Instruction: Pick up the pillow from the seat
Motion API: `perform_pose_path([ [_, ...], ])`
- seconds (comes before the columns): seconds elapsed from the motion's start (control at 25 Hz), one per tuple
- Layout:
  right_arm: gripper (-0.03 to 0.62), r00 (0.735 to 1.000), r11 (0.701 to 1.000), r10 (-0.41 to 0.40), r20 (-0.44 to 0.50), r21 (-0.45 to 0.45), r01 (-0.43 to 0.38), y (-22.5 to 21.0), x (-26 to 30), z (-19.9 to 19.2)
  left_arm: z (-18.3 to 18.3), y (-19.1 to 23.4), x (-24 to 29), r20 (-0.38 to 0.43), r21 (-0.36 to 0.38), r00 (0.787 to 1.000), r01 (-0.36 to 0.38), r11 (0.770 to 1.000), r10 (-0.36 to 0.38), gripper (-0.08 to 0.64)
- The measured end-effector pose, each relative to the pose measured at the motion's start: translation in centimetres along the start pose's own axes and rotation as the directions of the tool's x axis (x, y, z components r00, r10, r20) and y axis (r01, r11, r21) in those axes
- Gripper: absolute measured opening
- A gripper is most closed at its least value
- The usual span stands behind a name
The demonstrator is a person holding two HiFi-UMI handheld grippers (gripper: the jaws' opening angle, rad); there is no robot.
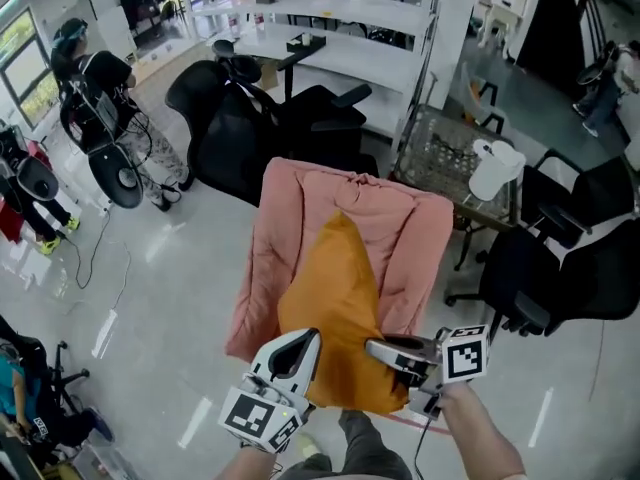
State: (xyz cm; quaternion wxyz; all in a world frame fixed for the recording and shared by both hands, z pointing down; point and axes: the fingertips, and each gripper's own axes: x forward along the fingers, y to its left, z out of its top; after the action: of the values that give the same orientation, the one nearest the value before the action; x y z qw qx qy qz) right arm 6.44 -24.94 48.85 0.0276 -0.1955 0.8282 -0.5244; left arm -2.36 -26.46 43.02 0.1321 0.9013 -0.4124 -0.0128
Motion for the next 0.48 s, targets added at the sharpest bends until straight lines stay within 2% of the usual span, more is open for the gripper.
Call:
perform_pose_path([
  [0.28,0.038,0.999,0.997,0.024,0.033,-0.074,-0.022,8.1,0.3,1.2,5.9,-2.9,-3.7,0.077,0.043,0.995,0.057,0.997,-0.060,0.011],
  [0.48,0.037,0.995,0.991,0.091,0.042,-0.107,-0.086,13.4,1.2,2.1,10.3,-3.5,-6.5,0.149,0.084,0.986,0.059,0.995,-0.071,0.011],
])
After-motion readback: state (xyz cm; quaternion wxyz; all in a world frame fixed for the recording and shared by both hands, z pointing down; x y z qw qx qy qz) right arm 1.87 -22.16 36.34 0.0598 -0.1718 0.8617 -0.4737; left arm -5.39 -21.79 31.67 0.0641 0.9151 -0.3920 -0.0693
